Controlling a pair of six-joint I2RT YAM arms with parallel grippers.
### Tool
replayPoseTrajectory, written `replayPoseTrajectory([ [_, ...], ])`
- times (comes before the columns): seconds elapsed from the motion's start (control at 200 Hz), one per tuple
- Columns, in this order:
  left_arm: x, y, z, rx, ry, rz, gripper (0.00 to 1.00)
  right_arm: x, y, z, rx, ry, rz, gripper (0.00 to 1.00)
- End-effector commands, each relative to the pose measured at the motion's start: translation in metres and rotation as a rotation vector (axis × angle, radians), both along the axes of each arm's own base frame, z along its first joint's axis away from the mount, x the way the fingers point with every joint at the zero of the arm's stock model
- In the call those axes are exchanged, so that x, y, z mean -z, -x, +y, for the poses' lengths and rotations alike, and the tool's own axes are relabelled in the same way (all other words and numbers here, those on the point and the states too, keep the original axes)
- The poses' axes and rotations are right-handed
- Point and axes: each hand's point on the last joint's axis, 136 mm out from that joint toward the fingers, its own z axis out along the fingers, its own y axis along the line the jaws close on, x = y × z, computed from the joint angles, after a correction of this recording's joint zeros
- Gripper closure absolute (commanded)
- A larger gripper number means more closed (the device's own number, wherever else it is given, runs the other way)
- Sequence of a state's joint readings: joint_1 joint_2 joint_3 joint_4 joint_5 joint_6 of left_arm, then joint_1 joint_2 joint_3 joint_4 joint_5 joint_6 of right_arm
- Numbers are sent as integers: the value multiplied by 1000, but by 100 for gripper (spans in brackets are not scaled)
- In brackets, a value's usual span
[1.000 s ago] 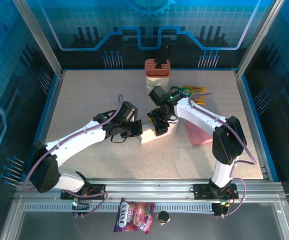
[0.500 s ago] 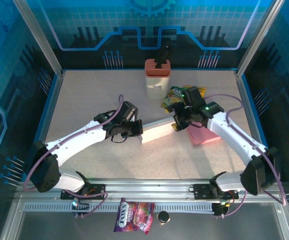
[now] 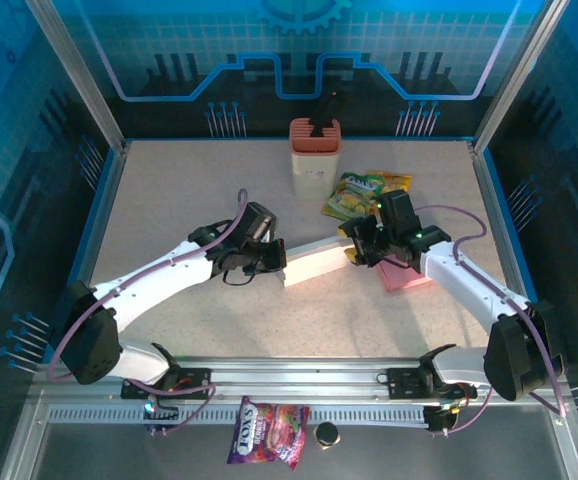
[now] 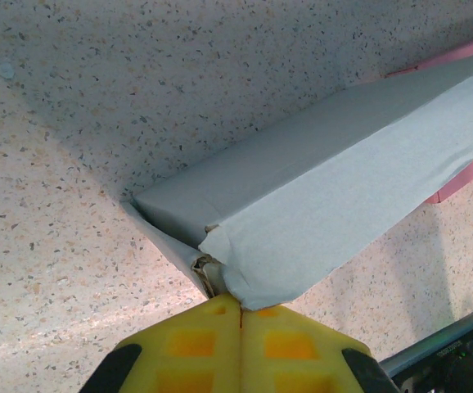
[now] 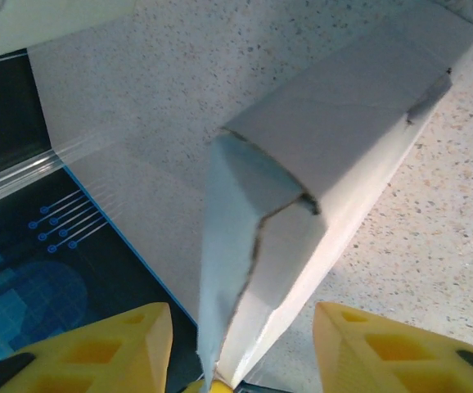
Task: Fold the paper box
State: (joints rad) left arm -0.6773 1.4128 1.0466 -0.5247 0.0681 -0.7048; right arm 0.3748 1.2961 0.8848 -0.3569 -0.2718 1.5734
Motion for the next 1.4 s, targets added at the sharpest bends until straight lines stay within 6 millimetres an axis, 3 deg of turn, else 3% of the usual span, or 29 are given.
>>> replayPoseTrajectory([
  [0.0,39,25,17,21,-126,134,100,19,8,-4,2,-1,48,54],
  [0.175,34,25,16,20,-115,133,100,35,20,-9,-4,38,113,58],
  [0.335,6,24,16,-23,-58,99,64,42,25,-12,0,53,142,59],
  [0.425,-18,20,17,-71,13,78,54,43,25,-13,3,56,146,60],
  [0.57,-37,10,20,-161,165,110,52,42,25,-12,4,56,147,60],
  [0.895,-24,-9,10,-230,311,181,58,41,25,-9,1,48,147,60],
  [1.311,14,6,14,-244,292,253,64,44,27,-9,2,45,154,61],
  [1.396,18,9,15,-241,288,260,70,44,28,-10,4,45,156,61],
])
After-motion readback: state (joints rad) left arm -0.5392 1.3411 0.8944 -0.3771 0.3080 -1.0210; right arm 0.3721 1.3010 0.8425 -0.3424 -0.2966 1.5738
